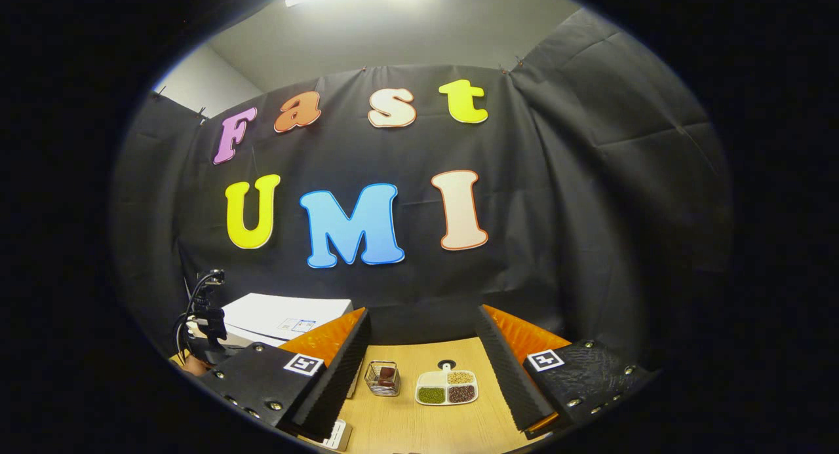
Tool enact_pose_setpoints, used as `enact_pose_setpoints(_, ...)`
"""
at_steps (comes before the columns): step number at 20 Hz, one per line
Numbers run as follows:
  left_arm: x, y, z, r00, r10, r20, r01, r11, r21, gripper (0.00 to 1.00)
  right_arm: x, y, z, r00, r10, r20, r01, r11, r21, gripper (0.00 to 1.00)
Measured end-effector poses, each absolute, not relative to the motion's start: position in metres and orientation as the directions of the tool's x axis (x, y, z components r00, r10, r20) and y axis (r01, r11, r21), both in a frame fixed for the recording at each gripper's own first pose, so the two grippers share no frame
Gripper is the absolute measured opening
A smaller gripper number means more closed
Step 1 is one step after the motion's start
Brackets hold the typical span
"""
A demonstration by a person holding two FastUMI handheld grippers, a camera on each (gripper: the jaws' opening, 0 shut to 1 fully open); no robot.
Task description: Open the microwave oven with the left hand, put the food in, and close the microwave oven.
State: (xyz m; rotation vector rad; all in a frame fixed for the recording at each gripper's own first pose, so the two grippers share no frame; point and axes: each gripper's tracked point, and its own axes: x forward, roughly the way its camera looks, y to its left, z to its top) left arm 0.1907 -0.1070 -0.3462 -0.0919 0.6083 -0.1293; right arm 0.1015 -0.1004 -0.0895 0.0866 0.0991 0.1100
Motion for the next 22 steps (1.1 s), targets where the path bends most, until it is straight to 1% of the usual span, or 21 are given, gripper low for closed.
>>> enact_pose_setpoints(5,0.19,-0.107,-0.345,0.811,-0.148,-0.566,0.096,0.988,-0.122,0.07,0.103,-0.105,-0.101,0.986,0.112,-0.123,-0.097,0.988,0.119,0.97)
enact_pose_setpoints(8,0.189,-0.107,-0.346,0.811,-0.154,-0.564,0.1,0.987,-0.124,0.07,0.099,-0.103,-0.101,0.987,0.108,-0.12,-0.094,0.988,0.119,0.97)
enact_pose_setpoints(12,0.188,-0.108,-0.346,0.817,-0.156,-0.555,0.105,0.987,-0.123,0.07,0.094,-0.093,-0.104,0.981,0.148,-0.126,-0.135,0.985,0.108,0.97)
enact_pose_setpoints(18,0.188,-0.107,-0.346,0.825,-0.164,-0.541,0.113,0.985,-0.127,0.07,0.087,-0.086,-0.108,0.98,0.142,-0.14,-0.128,0.986,0.102,0.97)
enact_pose_setpoints(20,0.197,-0.106,-0.346,0.834,-0.16,-0.528,0.102,0.985,-0.137,0.07,0.081,-0.082,-0.106,0.98,0.138,-0.142,-0.123,0.986,0.112,0.97)
enact_pose_setpoints(22,0.196,-0.113,-0.353,0.809,-0.189,-0.557,0.095,0.976,-0.194,0.06,0.075,-0.077,-0.107,0.979,0.135,-0.156,-0.119,0.987,0.104,0.97)
